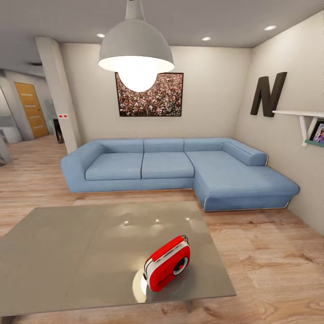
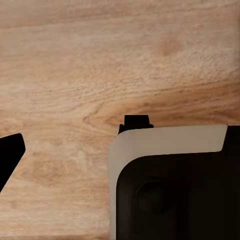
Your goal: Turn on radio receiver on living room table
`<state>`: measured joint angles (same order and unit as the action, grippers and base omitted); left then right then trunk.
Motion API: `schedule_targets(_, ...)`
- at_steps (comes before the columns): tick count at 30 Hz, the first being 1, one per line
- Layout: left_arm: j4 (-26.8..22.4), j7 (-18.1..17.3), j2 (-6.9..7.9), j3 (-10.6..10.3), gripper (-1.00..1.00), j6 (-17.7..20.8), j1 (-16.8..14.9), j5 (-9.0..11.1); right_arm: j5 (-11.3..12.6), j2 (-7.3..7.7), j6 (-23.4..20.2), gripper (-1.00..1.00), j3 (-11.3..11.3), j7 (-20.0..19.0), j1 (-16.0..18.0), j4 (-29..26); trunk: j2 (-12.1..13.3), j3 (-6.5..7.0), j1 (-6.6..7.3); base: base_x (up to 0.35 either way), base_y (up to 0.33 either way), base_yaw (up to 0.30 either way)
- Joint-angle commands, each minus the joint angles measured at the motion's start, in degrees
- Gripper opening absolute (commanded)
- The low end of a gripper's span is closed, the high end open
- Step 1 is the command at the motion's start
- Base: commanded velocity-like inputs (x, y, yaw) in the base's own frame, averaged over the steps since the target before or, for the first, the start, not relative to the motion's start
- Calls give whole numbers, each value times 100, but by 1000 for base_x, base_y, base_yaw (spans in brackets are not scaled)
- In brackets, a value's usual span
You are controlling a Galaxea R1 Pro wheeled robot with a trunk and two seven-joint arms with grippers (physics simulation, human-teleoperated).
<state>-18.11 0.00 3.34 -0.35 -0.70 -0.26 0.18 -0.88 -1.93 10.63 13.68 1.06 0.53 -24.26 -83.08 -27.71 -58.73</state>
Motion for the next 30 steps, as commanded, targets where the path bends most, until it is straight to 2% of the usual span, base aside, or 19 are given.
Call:
schedule_targets(1,0,0,0,0,100,0,0,0,0,0,0,100,1,0,0,0,0,0,0,0,-21,0)
schedule_targets(30,0,0,7,8,100,0,0,7,0,0,0,100,-2,1,1,0,0,0,0,16,-1,0)
